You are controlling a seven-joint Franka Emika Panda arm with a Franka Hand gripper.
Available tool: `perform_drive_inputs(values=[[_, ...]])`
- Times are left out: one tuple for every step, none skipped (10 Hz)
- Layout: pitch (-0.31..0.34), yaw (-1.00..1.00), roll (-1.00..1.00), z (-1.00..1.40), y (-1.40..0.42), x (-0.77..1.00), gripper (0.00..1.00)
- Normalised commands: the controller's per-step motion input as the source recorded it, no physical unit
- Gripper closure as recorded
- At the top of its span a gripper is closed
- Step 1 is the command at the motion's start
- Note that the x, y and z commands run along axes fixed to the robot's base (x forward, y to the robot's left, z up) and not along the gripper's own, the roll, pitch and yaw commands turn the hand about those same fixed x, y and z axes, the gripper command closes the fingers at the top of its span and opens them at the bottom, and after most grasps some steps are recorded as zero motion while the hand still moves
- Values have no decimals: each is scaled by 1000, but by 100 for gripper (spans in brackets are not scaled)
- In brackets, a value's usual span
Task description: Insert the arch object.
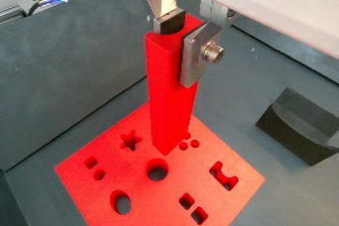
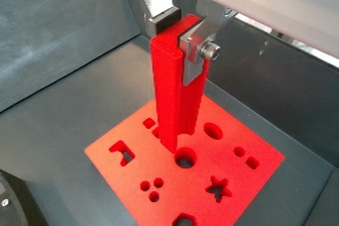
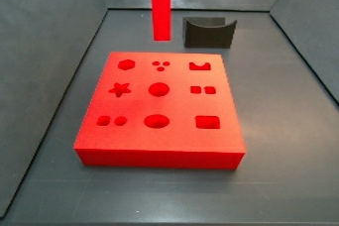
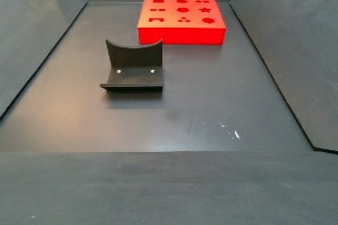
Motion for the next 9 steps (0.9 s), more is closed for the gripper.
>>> perform_drive_inputs(values=[[0, -94, 0, -66, 0, 14, 100], [0, -509, 0, -77, 89, 0, 100], [-30, -797, -56, 0, 123, 0, 100], [-34, -926, -47, 0, 14, 0, 100], [-30, -997, -46, 0, 0, 0, 100], [-17, -1000, -40, 0, 0, 34, 100], [-31, -1000, -56, 0, 0, 51, 100], [-30, -1000, -57, 0, 0, 31, 100], [-24, -1000, -51, 0, 0, 26, 100]])
